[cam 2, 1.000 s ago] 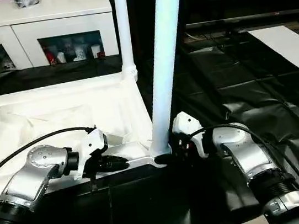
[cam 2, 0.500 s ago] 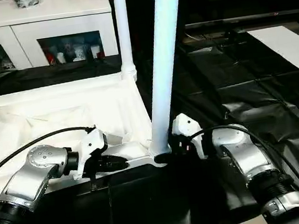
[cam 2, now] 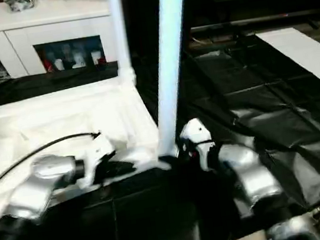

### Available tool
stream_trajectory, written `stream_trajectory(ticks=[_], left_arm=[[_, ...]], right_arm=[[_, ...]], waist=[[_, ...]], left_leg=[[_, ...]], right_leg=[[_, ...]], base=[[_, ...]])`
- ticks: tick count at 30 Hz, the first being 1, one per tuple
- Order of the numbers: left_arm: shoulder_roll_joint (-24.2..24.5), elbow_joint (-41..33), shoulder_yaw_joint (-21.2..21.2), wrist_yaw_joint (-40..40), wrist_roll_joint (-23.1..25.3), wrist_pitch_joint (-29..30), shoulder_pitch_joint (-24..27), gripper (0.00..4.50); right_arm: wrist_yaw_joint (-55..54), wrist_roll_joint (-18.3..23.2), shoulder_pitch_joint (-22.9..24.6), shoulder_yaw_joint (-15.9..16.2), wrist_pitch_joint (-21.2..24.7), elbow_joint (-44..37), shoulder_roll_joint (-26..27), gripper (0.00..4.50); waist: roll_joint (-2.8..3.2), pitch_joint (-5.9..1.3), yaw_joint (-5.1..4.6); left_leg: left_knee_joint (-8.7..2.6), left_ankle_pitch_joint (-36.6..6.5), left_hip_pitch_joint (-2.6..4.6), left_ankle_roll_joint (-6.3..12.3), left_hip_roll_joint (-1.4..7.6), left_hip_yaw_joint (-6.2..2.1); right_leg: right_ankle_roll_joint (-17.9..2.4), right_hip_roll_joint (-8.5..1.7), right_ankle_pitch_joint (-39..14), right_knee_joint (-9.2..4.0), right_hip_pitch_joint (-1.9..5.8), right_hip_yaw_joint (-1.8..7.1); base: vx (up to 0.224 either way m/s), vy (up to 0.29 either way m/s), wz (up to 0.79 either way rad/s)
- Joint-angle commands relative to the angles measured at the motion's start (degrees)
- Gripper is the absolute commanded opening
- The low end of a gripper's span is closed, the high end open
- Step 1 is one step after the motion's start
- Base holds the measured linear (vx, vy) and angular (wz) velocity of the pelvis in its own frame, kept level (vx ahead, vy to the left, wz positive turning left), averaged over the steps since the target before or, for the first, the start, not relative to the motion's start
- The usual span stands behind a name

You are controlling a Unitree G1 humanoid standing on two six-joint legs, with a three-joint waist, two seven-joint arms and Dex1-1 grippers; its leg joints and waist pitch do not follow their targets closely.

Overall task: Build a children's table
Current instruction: Rotate leg to tighten

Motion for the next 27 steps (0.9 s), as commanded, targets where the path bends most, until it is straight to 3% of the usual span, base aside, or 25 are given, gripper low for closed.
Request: stream_trajectory(ticks=[1,5,6,9,13,14,17,18,22,23,24,25,27], left_arm=[[-5.09,2.9,-4.2,4.76,1.63,1.87,0.03,0.0],[-11.09,7.13,-2.27,14.16,2.86,3.25,-1.59,0.0],[-11.47,7.43,-2.15,14.71,2.92,3.32,-1.71,0.0],[-13.95,9.54,-1.87,17.35,3.9,2.73,-2.57,0.0],[-13.75,9.42,-1.97,16.02,4.05,2.03,-2.74,0.0],[-12.77,9.31,-2.19,14.24,4.31,1.12,-2.6,0.0],[-12.3,9.29,-2.27,13.52,4.37,0.71,-2.52,0.0],[-11.56,8.93,-2.24,12.42,4.38,-0.36,-2.14,0.0],[-9.02,7.55,-1.99,9.2,3.95,-1.18,-1.05,0.0],[-8.67,7.37,-1.98,8.79,3.88,-1.23,-0.92,0.0],[-8.43,7.27,-1.91,8.48,3.89,-1.35,-0.83,0.0],[-8.0,7.2,-1.73,8.14,3.87,-1.51,-0.72,0.0],[-7.12,6.81,-1.69,6.94,3.73,-1.83,-0.5,0.0]], right_arm=[[-0.57,1.78,0.18,4.22,2.2,-2.15,6.28,2.61],[-12.61,-1.26,-2.05,2.56,2.31,2.67,12.05,2.61],[-13.32,-1.42,-2.29,2.44,2.17,3.01,12.39,2.61],[-17.27,-1.94,-5.05,0.97,0.74,4.46,15.39,2.61],[-17.15,-5.59,-5.07,3.62,-1.01,4.06,14.36,2.61],[-15.95,-5.43,-4.47,2.92,-1.0,3.81,13.26,2.61],[-15.35,-5.14,-4.29,2.71,-1.08,3.8,12.54,2.61],[-14.61,-4.43,-4.23,1.29,-0.65,4.07,11.56,3.09],[-12.1,-5.23,-4.75,-0.74,-1.12,3.53,6.2,3.28],[-11.7,-5.41,-4.88,-1.0,-1.35,3.52,5.5,3.58],[-11.28,-5.33,-4.97,-1.29,-1.38,3.46,5.03,3.58],[-9.6,-5.12,-5.12,-1.31,-1.58,3.19,3.91,3.64],[-6.04,-4.59,-5.13,-0.96,-1.84,2.31,1.85,3.82]], waist=[[0.29,-1.89,0.08],[0.39,-1.58,-0.23],[0.34,-1.68,-0.27],[0.49,-2.04,-0.43],[0.36,-2.11,-0.11],[-0.02,-2.15,-0.04],[0.23,-2.23,0.12],[0.24,-2.27,0.17],[0.24,-2.45,0.34],[0.19,-2.48,0.33],[0.21,-2.49,0.35],[0.71,-2.44,0.36],[0.41,-2.6,0.38]], left_leg=[[-5.13,-18.66,0.7,-0.68,2.22,-0.84],[-5.47,-25.84,1.76,-3.09,2.06,-1.62],[-5.51,-25.91,1.77,-3.09,2.06,-1.72],[-5.98,-22.37,0.8,-2.19,2.1,-1.73],[-5.78,-20.89,0.8,-0.61,1.96,-1.36],[-5.79,-19.55,0.65,-0.1,1.98,-1.26],[-5.7,-17.56,0.52,0.63,1.95,-1.12],[-5.7,-17.11,0.56,0.76,1.97,-1.09],[-5.55,-14.18,0.22,1.63,2.07,-0.98],[-5.44,-13.44,0.2,1.9,2.03,-0.87],[-5.41,-13.07,0.18,2.07,2.05,-0.85],[-5.43,-13.05,0.27,2.21,2.05,-0.83],[-5.29,-12.57,0.24,2.44,2.07,-0.8]], right_leg=[[-10.82,-3.23,-17.67,-5.75,1.24,2.61],[-6.61,-3.62,-30.19,-7.3,0.37,2.45],[-6.27,-3.66,-30.48,-7.35,0.44,2.37],[-6.48,-3.44,-23.99,-6.98,1.01,2.47],[-6.93,-3.51,-22.15,-6.96,0.93,2.75],[-7.02,-3.48,-21.05,-6.92,1.01,2.79],[-7.4,-3.52,-19.43,-6.74,1.15,2.86],[-7.5,-3.53,-19.04,-6.73,1.17,2.86],[-8.78,-3.41,-14.06,-6.17,1.64,2.74],[-9.19,-3.4,-13.05,-6.1,1.7,2.73],[-9.41,-3.4,-12.52,-6.05,1.74,2.73],[-9.83,-3.36,-12.23,-6.03,1.62,2.7],[-10.17,-3.32,-11.11,-5.94,1.89,2.63]], base=[[0.0,0.0,0.0],[0.0,0.0,0.0],[0.0,0.0,0.0],[0.0,0.0,0.0],[0.0,0.0,0.0],[0.0,0.0,0.0],[0.0,0.0,0.0],[0.0,0.0,0.0],[0.0,0.0,0.0],[0.0,0.0,0.0],[0.0,0.0,0.0],[0.0,0.0,0.0],[0.0,0.0,0.0]])
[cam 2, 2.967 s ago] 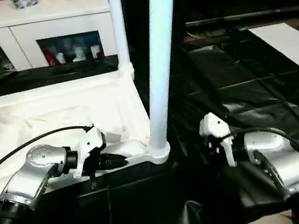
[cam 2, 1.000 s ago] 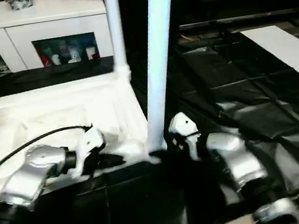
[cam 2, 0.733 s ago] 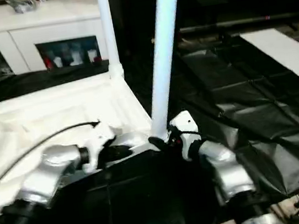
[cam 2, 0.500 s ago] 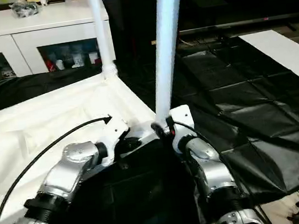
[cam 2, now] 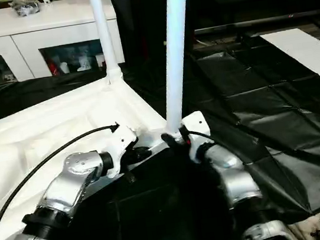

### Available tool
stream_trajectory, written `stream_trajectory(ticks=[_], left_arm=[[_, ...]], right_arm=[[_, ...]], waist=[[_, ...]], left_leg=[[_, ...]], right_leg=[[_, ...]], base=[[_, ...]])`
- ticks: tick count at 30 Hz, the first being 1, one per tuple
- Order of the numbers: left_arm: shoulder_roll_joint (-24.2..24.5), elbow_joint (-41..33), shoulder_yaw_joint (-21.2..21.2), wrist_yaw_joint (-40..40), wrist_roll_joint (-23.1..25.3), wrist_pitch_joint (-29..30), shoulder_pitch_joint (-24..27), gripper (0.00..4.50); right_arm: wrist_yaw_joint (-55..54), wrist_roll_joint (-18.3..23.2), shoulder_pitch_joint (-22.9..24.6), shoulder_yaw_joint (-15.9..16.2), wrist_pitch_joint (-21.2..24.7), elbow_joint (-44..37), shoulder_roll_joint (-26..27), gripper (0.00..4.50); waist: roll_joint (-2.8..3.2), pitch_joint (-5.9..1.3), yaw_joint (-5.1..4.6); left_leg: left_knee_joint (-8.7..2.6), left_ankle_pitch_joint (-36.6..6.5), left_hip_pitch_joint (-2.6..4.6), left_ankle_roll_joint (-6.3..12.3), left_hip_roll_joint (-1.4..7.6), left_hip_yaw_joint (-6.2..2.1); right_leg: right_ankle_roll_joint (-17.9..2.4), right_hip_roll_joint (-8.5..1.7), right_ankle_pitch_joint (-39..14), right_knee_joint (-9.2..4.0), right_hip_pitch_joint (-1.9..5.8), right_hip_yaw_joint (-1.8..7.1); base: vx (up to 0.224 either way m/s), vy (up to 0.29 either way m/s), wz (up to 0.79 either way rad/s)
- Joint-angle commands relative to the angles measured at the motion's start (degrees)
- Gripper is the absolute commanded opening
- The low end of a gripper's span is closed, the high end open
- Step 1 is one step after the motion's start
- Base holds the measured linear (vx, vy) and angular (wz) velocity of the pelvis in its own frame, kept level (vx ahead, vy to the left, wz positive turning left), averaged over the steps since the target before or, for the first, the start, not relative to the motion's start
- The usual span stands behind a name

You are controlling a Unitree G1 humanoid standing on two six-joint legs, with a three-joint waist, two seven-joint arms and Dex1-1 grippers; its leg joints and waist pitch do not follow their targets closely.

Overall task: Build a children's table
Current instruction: Rotate leg to tighten

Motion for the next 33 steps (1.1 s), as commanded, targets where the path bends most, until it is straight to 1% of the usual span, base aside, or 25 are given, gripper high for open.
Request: stream_trajectory(ticks=[1,2,4,5,7,8,9,10,11,12,13,14,15,16,17,19,20,24,25,26,27,28,30,31,33], left_arm=[[1.28,1.59,-2.5,-4.27,-0.07,-0.78,2.01,0.0],[2.05,1.08,-2.51,-5.71,-0.41,-1.02,2.21,0.0],[3.23,0.17,-2.58,-8.03,-1.02,-1.51,2.59,0.0],[3.39,0.0,-2.61,-8.39,-1.12,-1.61,2.65,0.0],[5.7,-3.17,-3.08,-13.86,-3.2,-1.99,3.87,0.0],[6.24,-4.18,-3.17,-15.31,-3.94,-1.65,4.24,0.0],[6.9,-5.21,-3.35,-16.56,-4.46,-1.03,4.56,0.0],[7.66,-6.3,-3.56,-17.87,-4.97,-0.38,4.89,0.0],[8.5,-7.2,-3.83,-18.86,-5.14,0.14,5.13,0.0],[8.5,-7.2,-3.83,-18.86,-5.14,0.14,5.13,0.0],[9.78,-8.33,-4.18,-20.53,-5.46,0.69,5.43,0.0],[10.3,-8.67,-4.14,-21.12,-5.67,0.88,5.54,0.0],[10.58,-8.83,-4.07,-21.43,-5.82,0.96,5.6,0.0],[10.84,-8.63,-3.72,-21.27,-5.76,0.67,5.56,0.0],[10.94,-8.57,-3.58,-21.23,-5.8,0.69,5.52,0.0],[11.06,-8.61,-3.4,-21.22,-5.88,0.86,5.49,0.0],[11.09,-8.69,-3.31,-21.17,-5.94,1.03,5.47,0.0],[11.13,-8.85,-3.3,-21.1,-6.13,1.37,5.36,0.0],[11.22,-8.91,-3.42,-21.08,-6.31,1.44,5.3,0.0],[11.25,-8.93,-3.49,-21.09,-6.39,1.48,5.24,0.0],[11.23,-8.91,-3.51,-21.11,-6.41,1.48,5.17,0.0],[11.19,-8.84,-3.5,-21.09,-6.38,1.46,5.11,0.0],[11.15,-8.81,-3.51,-21.07,-6.37,1.52,5.03,0.0],[11.12,-8.68,-3.51,-21.09,-6.26,1.52,4.94,0.0],[11.13,-8.65,-3.51,-21.16,-6.17,1.52,4.94,0.0]], right_arm=[[9.7,1.91,-0.63,2.33,-1.08,-4.19,-3.05,3.97],[13.29,3.15,-0.32,2.38,-0.93,-5.57,-4.78,3.97],[18.18,4.85,0.09,2.45,-0.94,-7.3,-7.26,3.97],[18.65,4.97,0.12,2.47,-1.0,-7.43,-7.54,3.97],[24.4,6.34,0.2,2.93,-1.87,-8.65,-10.98,3.97],[25.47,6.46,0.12,3.04,-2.12,-8.7,-11.63,3.97],[26.77,6.67,0.04,3.2,-2.03,-8.75,-12.27,3.97],[28.44,6.98,-0.05,3.38,-1.86,-8.83,-13.03,3.97],[29.87,6.88,-0.09,3.88,-1.92,-8.82,-13.83,3.97],[29.87,6.88,-0.09,3.88,-1.92,-8.82,-13.83,3.97],[32.17,6.99,-0.1,4.53,-1.51,-8.9,-14.92,3.97],[33.49,6.87,-0.03,5.07,-1.61,-8.9,-15.48,3.97],[34.31,6.81,0.02,5.4,-1.69,-8.91,-15.79,3.97],[35.95,5.96,0.22,6.63,-3.01,-8.38,-16.84,3.97],[36.62,5.65,0.29,6.97,-3.3,-8.0,-17.15,3.97],[37.29,5.52,0.36,7.14,-3.37,-7.61,-17.35,3.97],[37.45,5.65,0.36,7.12,-3.32,-7.55,-17.36,3.97],[37.56,5.9,0.2,7.18,-3.35,-7.25,-17.31,3.97],[37.55,5.97,0.07,7.22,-3.36,-7.04,-17.33,3.83],[37.41,6.02,-0.08,7.24,-3.36,-6.76,-17.34,3.83],[37.28,6.12,-0.26,7.27,-3.34,-6.45,-17.38,3.72],[37.12,6.14,-0.37,7.22,-3.32,-6.25,-17.36,3.6],[37.13,6.12,-0.45,6.92,-3.06,-6.07,-17.21,3.52],[37.29,6.01,-0.41,6.93,-2.95,-5.94,-17.16,3.31],[37.46,6.03,-0.32,7.0,-2.72,-5.91,-17.16,3.24]], waist=[[-0.62,-2.29,0.28],[-0.55,-2.4,0.42],[-0.54,-2.45,0.49],[-0.6,-2.29,0.44],[-0.62,-2.47,0.64],[-0.59,-2.47,0.65],[-0.6,-2.47,0.64],[-0.58,-2.78,0.81],[-0.57,-2.88,0.92],[-0.52,-2.84,0.96],[-0.55,-2.8,1.16],[-0.68,-2.81,1.3],[-0.69,-2.79,1.34],[-0.6,-2.77,1.42],[-0.93,-2.67,1.4],[-0.81,-2.57,1.39],[-0.88,-2.59,1.36],[-0.86,-2.65,1.33],[-0.82,-2.74,1.37],[-0.92,-2.78,1.34],[-0.78,-2.83,1.38],[-0.87,-2.83,1.35],[-0.86,-2.87,1.38],[-0.84,-2.88,1.41],[-0.82,-2.84,1.41]], left_leg=[[-3.82,-11.57,-0.23,3.04,2.34,-0.65],[-3.65,-10.17,-0.43,3.88,2.42,-0.66],[-3.49,-8.99,-0.44,5.02,2.47,-0.6],[-3.54,-9.06,-0.52,5.26,2.47,-0.56],[-3.43,-8.88,-0.42,5.38,2.64,-0.58],[-3.4,-8.3,-0.47,5.56,2.67,-0.56],[-3.4,-8.05,-0.52,5.62,2.66,-0.55],[-3.15,-6.84,-0.29,5.97,2.72,-0.5],[-2.88,-4.59,-0.39,6.84,2.7,-0.44],[-2.85,-4.1,-0.44,7.18,2.69,-0.4],[-2.7,-4.11,-0.42,7.59,2.6,-0.28],[-2.69,-4.34,-0.35,7.81,2.67,-0.24],[-2.69,-4.45,-0.38,7.84,2.66,-0.26],[-2.69,-4.66,-0.36,7.77,2.71,-0.27],[-2.73,-5.17,-0.38,7.6,2.72,-0.23],[-2.81,-6.09,-0.45,7.11,2.69,-0.25],[-2.84,-6.57,-0.41,6.71,2.69,-0.27],[-2.81,-6.26,-0.32,6.29,2.69,-0.29],[-2.69,-5.54,-0.34,6.45,2.65,-0.3],[-2.62,-4.82,-0.4,6.79,2.6,-0.28],[-2.55,-4.54,-0.38,6.92,2.57,-0.29],[-2.5,-4.35,-0.37,7.17,2.53,-0.22],[-2.43,-3.98,-0.46,7.33,2.51,-0.24],[-2.42,-3.93,-0.43,7.45,2.53,-0.25],[-2.44,-4.28,-0.41,7.44,2.58,-0.26]], right_leg=[[-11.09,-3.19,-9.39,-4.77,1.69,2.6],[-11.39,-3.19,-7.0,-4.49,1.91,2.57],[-11.99,-3.16,-4.69,-4.25,1.88,2.49],[-12.48,-3.1,-4.91,-4.29,1.82,2.42],[-13.05,-3.22,-4.89,-4.16,1.91,2.4],[-13.68,-3.2,-4.04,-3.96,1.85,2.37],[-13.86,-3.15,-3.63,-3.91,1.85,2.37],[-14.57,-3.13,-1.5,-3.53,1.85,2.35],[-15.33,-2.9,2.01,-3.11,1.74,2.32],[-15.75,-2.82,3.19,-3.0,1.72,2.28],[-16.09,-2.82,4.1,-2.92,1.67,2.26],[-16.24,-2.84,4.16,-2.88,1.66,2.24],[-16.3,-2.81,4.07,-2.82,1.71,2.19],[-16.26,-2.86,3.61,-2.85,1.68,2.16],[-16.15,-2.9,2.8,-2.99,1.74,2.19],[-15.84,-3.01,1.06,-3.09,1.76,2.23],[-15.64,-3.06,0.15,-3.16,1.79,2.26],[-15.61,-3.01,0.3,-3.1,1.76,2.31],[-15.79,-3.01,1.53,-2.94,1.82,2.32],[-15.94,-2.95,2.69,-2.83,1.87,2.29],[-16.06,-2.96,3.14,-2.78,1.86,2.29],[-16.3,-2.91,3.6,-2.77,1.84,2.26],[-16.49,-2.91,4.05,-2.68,1.95,2.23],[-16.52,-2.93,4.1,-2.68,1.95,2.22],[-16.5,-2.92,3.58,-2.72,1.93,2.2]], base=[[0.0,0.0,0.0],[0.0,0.0,0.0],[0.0,0.0,0.0],[0.0,0.0,0.0],[0.0,0.0,0.0],[0.0,0.0,0.0],[0.0,0.0,0.0],[0.0,0.0,0.0],[0.0,0.0,0.0],[0.0,0.0,0.0],[0.0,0.0,0.0],[0.0,0.0,0.0],[0.0,0.0,0.0],[0.0,0.0,0.0],[0.0,0.0,0.0],[0.0,0.0,0.0],[0.0,0.0,0.0],[0.0,0.0,0.0],[0.0,0.0,0.0],[0.0,0.0,0.0],[0.0,0.0,0.0],[0.0,0.0,0.0],[0.0,0.0,0.0],[0.0,0.0,0.0],[0.0,0.0,0.0]])
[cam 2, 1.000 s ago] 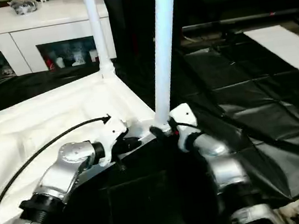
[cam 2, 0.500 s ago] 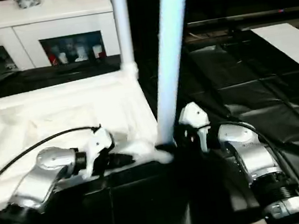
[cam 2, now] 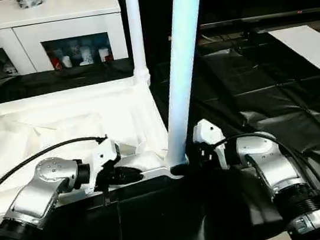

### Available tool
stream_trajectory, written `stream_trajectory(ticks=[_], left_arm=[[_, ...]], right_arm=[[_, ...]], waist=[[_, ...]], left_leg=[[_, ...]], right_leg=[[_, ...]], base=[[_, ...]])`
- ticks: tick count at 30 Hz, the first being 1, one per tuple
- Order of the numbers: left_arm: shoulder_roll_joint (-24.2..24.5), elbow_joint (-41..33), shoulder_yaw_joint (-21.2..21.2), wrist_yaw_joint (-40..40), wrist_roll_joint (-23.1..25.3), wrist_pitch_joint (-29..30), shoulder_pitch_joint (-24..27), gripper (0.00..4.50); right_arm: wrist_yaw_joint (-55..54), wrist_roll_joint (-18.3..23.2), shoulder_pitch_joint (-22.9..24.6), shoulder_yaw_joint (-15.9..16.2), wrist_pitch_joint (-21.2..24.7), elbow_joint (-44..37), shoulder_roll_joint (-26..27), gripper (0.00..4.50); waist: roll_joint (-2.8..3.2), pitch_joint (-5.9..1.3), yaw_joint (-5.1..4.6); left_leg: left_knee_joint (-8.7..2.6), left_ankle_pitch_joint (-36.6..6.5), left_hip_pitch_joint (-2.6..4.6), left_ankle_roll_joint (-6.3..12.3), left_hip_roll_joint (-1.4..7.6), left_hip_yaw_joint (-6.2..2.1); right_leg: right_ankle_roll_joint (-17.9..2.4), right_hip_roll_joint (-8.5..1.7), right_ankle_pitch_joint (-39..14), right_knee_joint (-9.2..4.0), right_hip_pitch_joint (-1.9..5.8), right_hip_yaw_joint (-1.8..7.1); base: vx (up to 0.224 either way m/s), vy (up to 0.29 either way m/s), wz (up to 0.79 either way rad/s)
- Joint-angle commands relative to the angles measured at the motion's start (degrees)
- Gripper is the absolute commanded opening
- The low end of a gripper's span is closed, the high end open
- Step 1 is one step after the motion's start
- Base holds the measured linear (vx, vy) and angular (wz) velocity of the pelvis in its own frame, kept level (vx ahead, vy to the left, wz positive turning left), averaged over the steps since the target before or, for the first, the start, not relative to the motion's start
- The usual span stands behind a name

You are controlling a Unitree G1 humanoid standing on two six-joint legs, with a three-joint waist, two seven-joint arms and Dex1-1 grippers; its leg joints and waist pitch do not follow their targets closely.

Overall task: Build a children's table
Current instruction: Rotate leg to tighten

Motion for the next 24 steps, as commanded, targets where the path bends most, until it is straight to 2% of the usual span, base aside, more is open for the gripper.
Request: stream_trajectory(ticks=[1,7,12,13,14,15,16,18,20,22,24], left_arm=[[0.06,0.64,-1.8,-0.91,0.07,0.86,0.44,0.0],[0.27,0.35,-1.89,-1.06,-0.02,1.08,0.69,0.0],[0.24,0.41,-1.92,-1.01,0.01,1.07,0.83,0.0],[-0.22,0.66,-1.9,-0.17,0.27,0.92,0.78,0.0],[-0.76,0.97,-1.85,0.85,0.59,0.71,0.7,0.0],[-1.68,1.64,-1.9,2.4,1.1,0.72,0.5,0.0],[-2.09,1.96,-1.96,3.03,1.33,0.84,0.39,0.0],[-3.63,3.5,-2.24,5.98,2.65,0.94,-0.31,0.0],[-5.24,5.03,-2.48,8.27,3.48,0.76,-1.08,0.0],[-7.79,7.21,-2.33,11.91,4.25,1.1,-2.55,0.0],[-10.05,9.03,-2.04,15.1,4.77,1.68,-3.96,0.0]], right_arm=[[0.54,0.13,-0.61,0.21,-0.26,0.14,-0.24,3.16],[0.71,0.4,-0.56,0.22,-0.05,0.66,-0.09,2.57],[0.12,0.53,-0.61,0.24,0.62,0.86,0.74,2.26],[-1.37,0.12,-0.66,0.2,1.43,1.21,1.37,2.2],[-3.07,-0.49,-0.79,0.16,2.21,1.73,1.96,2.17],[-6.29,-1.52,-1.05,-0.09,2.75,2.84,3.03,2.13],[-7.83,-1.95,-1.16,-0.28,2.78,3.37,3.54,2.09],[-12.16,-2.68,-1.05,-0.74,3.68,4.3,5.51,2.06],[-14.4,-2.87,-0.18,-0.45,4.22,3.64,7.19,2.05],[-18.25,-2.93,0.87,-0.28,6.14,2.1,9.97,2.04],[-22.48,-2.93,1.53,-0.46,8.03,0.88,13.18,2.04]], waist=[[-0.56,-3.03,0.02],[-0.56,-2.97,0.02],[-0.65,-2.99,0.01],[-0.84,-2.99,-0.02],[-0.71,-2.87,-0.07],[-0.85,-2.8,-0.13],[-0.73,-2.68,-0.27],[-0.87,-2.42,-0.55],[-0.86,-2.25,-0.64],[-0.75,-2.17,-0.66],[-0.76,-1.8,-0.75]], left_leg=[[-3.14,-4.68,0.59,6.7,2.35,-0.42],[-3.13,-5.47,0.62,6.33,2.39,-0.42],[-3.12,-5.71,0.61,6.06,2.35,-0.42],[-3.11,-5.55,0.6,6.11,2.35,-0.4],[-3.2,-5.8,0.59,5.96,2.33,-0.41],[-3.25,-6.35,0.58,5.73,2.32,-0.4],[-3.45,-7.49,0.63,4.87,2.36,-0.47],[-3.7,-10.39,0.69,3.29,2.34,-0.49],[-4.2,-13.67,1.01,1.01,2.4,-0.7],[-4.47,-15.38,1.27,0.05,2.49,-0.82],[-4.77,-18.16,1.38,-0.71,2.44,-0.98]], right_leg=[[-16.2,-2.93,3.38,-2.88,2.68,2.28],[-16.27,-2.95,2.39,-2.92,2.6,2.31],[-16.0,-2.96,1.79,-2.93,2.62,2.34],[-16.0,-2.94,1.96,-2.88,2.62,2.34],[-16.0,-3.0,1.32,-2.99,2.53,2.35],[-15.84,-2.98,0.47,-3.11,2.53,2.35],[-15.49,-3.09,-1.67,-3.32,2.46,2.37],[-14.41,-3.06,-6.24,-3.82,2.3,2.46],[-12.35,-3.23,-12.65,-4.53,2.2,2.53],[-11.03,-3.28,-15.3,-4.9,1.95,2.53],[-9.8,-3.37,-19.38,-5.39,1.71,2.53]], base=[[0.0,0.0,0.0],[0.0,0.0,0.0],[0.0,0.0,0.0],[0.0,0.0,0.0],[0.0,0.0,0.0],[0.0,0.0,0.0],[0.0,0.0,0.0],[0.0,0.0,0.0],[0.0,0.0,0.0],[0.0,0.0,0.0],[0.0,0.0,0.0]])
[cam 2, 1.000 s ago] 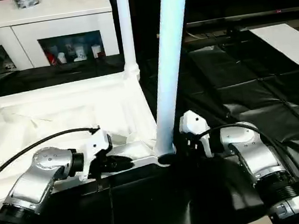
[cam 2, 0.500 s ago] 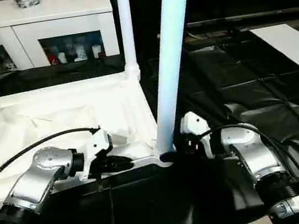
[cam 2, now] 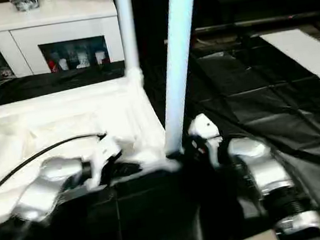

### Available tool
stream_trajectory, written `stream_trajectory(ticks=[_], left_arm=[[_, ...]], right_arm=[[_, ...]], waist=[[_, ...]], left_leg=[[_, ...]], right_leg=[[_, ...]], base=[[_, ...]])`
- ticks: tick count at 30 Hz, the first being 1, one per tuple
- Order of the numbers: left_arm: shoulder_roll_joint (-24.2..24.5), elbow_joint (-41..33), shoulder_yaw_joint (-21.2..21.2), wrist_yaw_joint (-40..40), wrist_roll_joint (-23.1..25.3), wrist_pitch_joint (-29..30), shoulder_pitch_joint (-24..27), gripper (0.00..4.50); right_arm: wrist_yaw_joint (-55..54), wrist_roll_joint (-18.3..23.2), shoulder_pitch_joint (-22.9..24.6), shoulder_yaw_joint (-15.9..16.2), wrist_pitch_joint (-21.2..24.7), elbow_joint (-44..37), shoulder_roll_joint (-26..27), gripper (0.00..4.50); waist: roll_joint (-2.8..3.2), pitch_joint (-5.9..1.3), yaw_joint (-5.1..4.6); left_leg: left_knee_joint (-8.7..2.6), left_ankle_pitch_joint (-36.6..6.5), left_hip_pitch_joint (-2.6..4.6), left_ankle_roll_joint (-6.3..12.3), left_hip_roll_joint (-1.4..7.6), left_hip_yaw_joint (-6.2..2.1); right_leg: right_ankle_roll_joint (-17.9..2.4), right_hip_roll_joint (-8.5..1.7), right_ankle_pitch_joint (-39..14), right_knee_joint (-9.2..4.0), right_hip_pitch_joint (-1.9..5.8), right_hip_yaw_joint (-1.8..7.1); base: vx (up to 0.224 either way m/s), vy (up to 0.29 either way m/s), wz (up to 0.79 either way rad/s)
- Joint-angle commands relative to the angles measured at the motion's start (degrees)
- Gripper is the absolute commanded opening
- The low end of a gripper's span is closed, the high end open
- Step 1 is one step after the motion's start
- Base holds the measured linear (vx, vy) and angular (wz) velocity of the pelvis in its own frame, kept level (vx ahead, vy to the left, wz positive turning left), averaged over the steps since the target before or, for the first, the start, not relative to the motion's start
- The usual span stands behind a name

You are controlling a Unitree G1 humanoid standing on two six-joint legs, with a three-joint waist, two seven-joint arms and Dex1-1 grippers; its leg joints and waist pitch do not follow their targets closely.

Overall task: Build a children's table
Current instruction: Rotate leg to tighten

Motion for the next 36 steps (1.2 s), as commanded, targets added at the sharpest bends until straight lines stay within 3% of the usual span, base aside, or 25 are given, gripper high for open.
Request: stream_trajectory(ticks=[1,2,3,5,7,9,13,14,16,17,18,19,21,23,24,25,26,27,28,30,31,33,34,35,36], left_arm=[[-4.87,3.65,-2.19,5.5,1.39,1.49,-1.52,0.0],[-6.27,5.31,-1.7,8.36,1.92,1.71,-2.6,0.0],[-7.1,6.37,-1.37,10.16,2.25,1.81,-3.28,0.0],[-9.6,9.82,-0.16,15.63,3.11,2.0,-5.29,0.0],[-11.97,13.09,0.62,19.33,3.63,1.68,-7.28,0.0],[-12.22,13.56,0.57,19.14,3.68,1.25,-7.53,0.0],[-11.75,14.72,0.23,16.85,4.27,-0.89,-7.98,0.0],[-11.25,15.13,0.06,15.78,4.42,-1.93,-8.06,0.0],[-10.38,15.43,-0.15,14.07,4.39,-2.69,-8.1,0.0],[-10.17,15.72,-0.16,13.64,4.39,-2.84,-8.21,0.0],[-10.03,16.07,-0.19,13.36,4.45,-3.27,-8.39,0.0],[-9.86,16.46,-0.21,13.08,4.5,-3.84,-8.59,0.0],[-9.13,17.82,-0.29,11.84,4.62,-5.52,-9.36,0.0],[-8.71,19.73,-0.25,10.8,4.83,-7.24,-10.53,0.0],[-8.69,20.12,-0.2,10.67,4.89,-7.47,-10.77,0.0],[-8.55,20.77,-0.22,10.06,4.95,-8.42,-11.18,0.0],[-8.54,20.84,-0.23,9.98,4.96,-8.55,-11.22,0.0],[-8.45,21.33,-0.25,9.48,5.0,-9.59,-11.51,0.0],[-8.4,22.39,-0.26,8.48,4.99,-12.97,-12.31,0.0],[-8.52,22.67,0.02,8.13,4.65,-13.58,-12.58,0.0],[-8.78,22.68,0.48,7.82,4.07,-13.73,-12.81,0.44],[-9.65,21.93,2.89,6.28,0.79,-12.63,-13.4,0.55],[-9.63,21.32,3.65,6.31,-0.05,-12.23,-13.37,0.59],[-9.5,20.87,3.78,6.37,-0.19,-12.21,-13.23,0.59],[-9.16,19.92,4.05,6.5,-0.45,-12.43,-12.88,0.85]], right_arm=[[-4.23,-1.32,1.14,3.29,3.05,-1.58,5.26,2.04],[-7.11,-1.29,1.18,2.94,3.88,-1.63,7.23,2.04],[-8.86,-1.28,1.13,2.7,4.33,-1.55,8.4,2.04],[-16.8,-1.54,0.23,0.57,5.87,0.13,12.55,2.03],[-26.05,-0.86,-1.14,-2.44,8.12,2.35,17.44,2.02],[-27.51,-0.96,-1.35,-2.73,8.37,2.52,18.11,2.01],[-28.28,-2.69,-1.13,-2.46,7.74,0.84,18.35,1.99],[-27.74,-3.12,-0.93,-2.34,7.08,0.06,17.96,1.99],[-26.83,-2.46,-0.4,-2.93,6.35,-1.45,17.21,1.99],[-27.07,-2.31,-0.22,-3.21,6.16,-2.01,16.97,2.55],[-27.13,-2.12,0.02,-3.41,6.42,-2.56,16.59,2.55],[-26.59,-2.16,0.41,-3.15,6.67,-3.22,15.97,2.69],[-26.13,-3.02,2.0,-2.5,6.25,-5.48,13.84,2.86],[-22.11,-3.43,4.4,-1.87,5.17,-9.47,10.02,2.97],[-21.02,-3.33,4.89,-1.8,5.0,-10.33,9.28,2.97],[-16.43,-1.76,6.67,-1.4,4.78,-13.68,6.78,2.97],[-15.94,-1.56,6.86,-1.36,4.78,-14.04,6.53,2.97],[-12.53,-0.17,8.26,-1.07,4.86,-16.71,4.65,2.97],[-4.33,3.38,12.03,-0.68,5.59,-23.79,-0.85,2.97],[-2.74,3.99,12.84,-0.78,5.74,-25.31,-2.2,2.97],[-1.49,4.75,13.36,-1.17,6.05,-26.35,-3.19,3.05],[-0.49,7.37,13.4,-2.72,6.73,-28.09,-4.05,3.05],[-1.02,8.2,12.75,-3.37,6.84,-28.22,-3.41,3.05],[-1.47,8.49,12.38,-3.68,7.06,-28.17,-2.98,3.05],[-2.44,9.27,11.59,-4.51,7.73,-28.22,-1.98,3.05]], waist=[[0.69,-1.56,-0.2],[0.12,-1.56,-0.55],[0.26,-1.75,-0.49],[0.41,-1.58,-0.67],[0.37,-1.64,-0.7],[0.45,-1.66,-0.71],[0.54,-2.15,-0.58],[1.21,-2.25,-0.48],[0.86,-2.19,-0.62],[1.52,-2.2,-0.51],[2.23,-2.23,-0.52],[1.98,-2.23,-0.58],[2.48,-2.24,-0.48],[4.83,-2.22,-0.48],[3.87,-2.11,-0.61],[4.61,-2.5,-0.44],[3.88,-2.39,-0.59],[3.81,-2.56,-0.53],[4.57,-2.65,-0.38],[4.38,-3.09,0.08],[4.18,-3.24,0.21],[4.28,-3.38,0.48],[3.61,-3.52,0.55],[4.15,-3.59,0.56],[2.71,-3.53,0.28]], left_leg=[[-5.28,-20.59,0.89,-1.24,2.35,-1.15],[-5.27,-22.58,1.07,-1.99,2.17,-1.25],[-5.32,-22.71,1.1,-2.28,2.2,-1.47],[-5.25,-24.37,1.62,-2.72,2.05,-1.44],[-5.39,-24.74,1.47,-2.69,1.99,-1.7],[-5.56,-24.84,1.24,-2.56,2.01,-1.88],[-5.87,-20.21,0.67,-1.74,2.22,-1.61],[-5.86,-18.14,0.56,-1.5,2.25,-1.53],[-5.71,-17.67,0.41,-1.05,2.11,-1.24],[-5.66,-17.87,0.53,-0.98,2.07,-1.17],[-5.61,-18.04,0.59,-1.11,2.03,-1.21],[-5.6,-17.93,0.47,-0.88,2.02,-1.16],[-5.55,-17.23,0.4,-0.4,1.88,-1.1],[-5.48,-17.32,0.39,-0.66,1.81,-1.29],[-5.54,-17.91,0.33,-0.42,1.8,-1.1],[-5.26,-16.76,0.33,-0.11,1.81,-1.29],[-5.09,-14.94,-0.27,1.26,1.81,-1.18],[-4.88,-13.68,-0.34,2.01,1.67,-1.14],[-4.52,-12.42,-0.22,3.68,1.71,-0.98],[-3.83,-7.23,-0.73,6.03,1.96,-1.05],[-3.62,-5.0,-1.06,7.04,1.8,-1.03],[-3.32,-4.49,-0.91,7.87,1.85,-0.93],[-3.18,-3.64,-1.06,8.52,1.94,-0.9],[-3.12,-2.94,-1.06,9.06,2.11,-0.94],[-3.12,-2.75,-1.19,9.46,2.15,-0.83]], right_leg=[[-8.57,-3.29,-23.29,-5.84,0.63,2.48],[-7.41,-3.4,-26.39,-6.35,0.56,2.4],[-7.08,-3.57,-27.0,-6.29,0.68,2.38],[-6.21,-3.53,-29.24,-6.9,-0.24,2.49],[-5.39,-3.63,-30.42,-7.04,-0.14,2.38],[-4.91,-3.69,-30.09,-7.09,0.0,2.33],[-6.01,-3.42,-20.67,-6.46,0.63,2.48],[-7.01,-3.39,-16.73,-6.03,0.8,2.55],[-7.87,-3.28,-15.07,-6.03,0.9,2.6],[-8.12,-3.37,-15.49,-6.13,0.84,2.67],[-8.32,-3.41,-15.38,-6.12,0.82,2.71],[-8.4,-3.31,-15.02,-6.1,1.03,2.67],[-8.14,-3.36,-15.65,-6.27,1.17,2.64],[-8.07,-3.36,-15.61,-6.21,1.32,2.55],[-7.5,-3.07,-15.79,-6.86,1.49,2.44],[-8.28,-3.18,-12.95,-6.1,1.79,2.43],[-8.89,-3.16,-10.16,-5.99,2.12,2.4],[-9.3,-3.15,-8.95,-5.86,2.33,2.31],[-9.88,-3.1,-7.09,-6.01,2.25,2.25],[-11.38,-3.29,0.1,-4.84,2.57,2.3],[-12.07,-3.17,2.68,-4.53,2.66,1.97],[-13.13,-3.29,3.26,-4.24,2.33,1.93],[-13.78,-3.26,3.71,-3.95,2.25,1.91],[-14.44,-3.22,4.16,-3.78,1.86,1.83],[-14.56,-3.05,4.41,-3.79,1.91,1.79]], base=[[0.0,0.0,0.0],[0.0,0.0,0.0],[0.0,0.0,0.0],[0.0,0.0,0.0],[0.0,0.0,0.0],[0.0,0.0,0.0],[0.0,0.0,0.0],[0.0,0.0,0.0],[0.0,0.0,0.0],[0.0,0.0,0.0],[0.0,0.0,0.0],[0.0,0.0,0.0],[0.0,0.0,0.0],[0.0,0.0,0.0],[0.0,0.0,0.0],[0.0,0.0,0.0],[0.0,0.0,0.0],[0.0,0.0,0.0],[0.0,0.0,0.0],[0.0,0.0,0.0],[0.0,0.0,0.0],[0.0,0.0,0.0],[0.0,0.0,0.0],[0.0,0.0,0.0],[0.0,0.0,0.0]])
